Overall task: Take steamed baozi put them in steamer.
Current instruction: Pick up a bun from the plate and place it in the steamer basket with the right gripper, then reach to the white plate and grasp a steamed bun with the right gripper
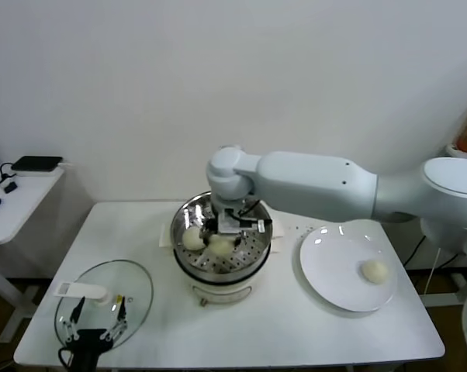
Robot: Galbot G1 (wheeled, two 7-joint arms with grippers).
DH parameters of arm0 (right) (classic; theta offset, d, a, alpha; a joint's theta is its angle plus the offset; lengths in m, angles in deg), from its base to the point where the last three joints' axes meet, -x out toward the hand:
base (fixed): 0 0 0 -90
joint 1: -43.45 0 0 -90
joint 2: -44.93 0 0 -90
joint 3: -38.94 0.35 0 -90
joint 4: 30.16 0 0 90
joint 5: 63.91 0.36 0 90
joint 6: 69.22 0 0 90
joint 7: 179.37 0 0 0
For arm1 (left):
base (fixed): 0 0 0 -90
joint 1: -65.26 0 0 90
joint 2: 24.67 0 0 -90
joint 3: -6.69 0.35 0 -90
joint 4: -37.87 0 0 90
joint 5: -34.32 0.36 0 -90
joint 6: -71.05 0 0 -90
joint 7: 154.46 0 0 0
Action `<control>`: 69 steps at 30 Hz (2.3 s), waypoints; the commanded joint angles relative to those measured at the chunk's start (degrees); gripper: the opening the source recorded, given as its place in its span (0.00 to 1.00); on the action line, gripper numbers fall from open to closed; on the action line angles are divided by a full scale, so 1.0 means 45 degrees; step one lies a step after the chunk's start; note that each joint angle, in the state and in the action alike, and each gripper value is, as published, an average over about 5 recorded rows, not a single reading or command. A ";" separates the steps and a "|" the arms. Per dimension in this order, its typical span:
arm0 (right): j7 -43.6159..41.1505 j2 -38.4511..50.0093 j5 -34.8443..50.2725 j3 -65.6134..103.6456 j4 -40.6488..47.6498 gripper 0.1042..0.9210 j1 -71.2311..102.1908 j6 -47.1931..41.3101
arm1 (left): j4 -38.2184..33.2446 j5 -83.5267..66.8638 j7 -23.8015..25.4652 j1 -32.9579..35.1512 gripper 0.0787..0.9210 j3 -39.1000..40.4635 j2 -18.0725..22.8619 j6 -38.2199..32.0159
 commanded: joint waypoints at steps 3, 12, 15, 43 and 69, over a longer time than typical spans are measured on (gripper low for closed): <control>0.0021 0.0021 -0.0701 0.0010 -0.0247 0.76 0.0672 0.0323 | 0.0033 0.0007 -0.0002 0.0000 0.88 0.0019 0.0002 -0.0014; 0.0041 -0.0151 -0.0775 0.0053 -0.0124 0.76 0.0955 0.0403 | 0.0114 0.0021 -0.0010 -0.0006 0.88 0.0049 0.0021 -0.0041; 0.0045 -0.0249 -0.0862 0.0110 -0.0002 0.76 0.1046 0.0463 | 0.0137 0.0021 -0.0012 -0.0016 0.88 0.0049 0.0021 -0.0047; -0.0108 -0.0138 -0.0210 0.0390 0.0365 0.88 0.0365 0.1367 | 0.0200 0.0007 -0.0025 -0.0052 0.88 0.0056 0.0032 -0.0068; 0.0586 0.5166 0.8047 -0.3362 0.1685 0.88 -0.4546 -0.4287 | -0.0145 0.0240 0.0066 -0.0513 0.88 0.0420 -0.0047 0.0146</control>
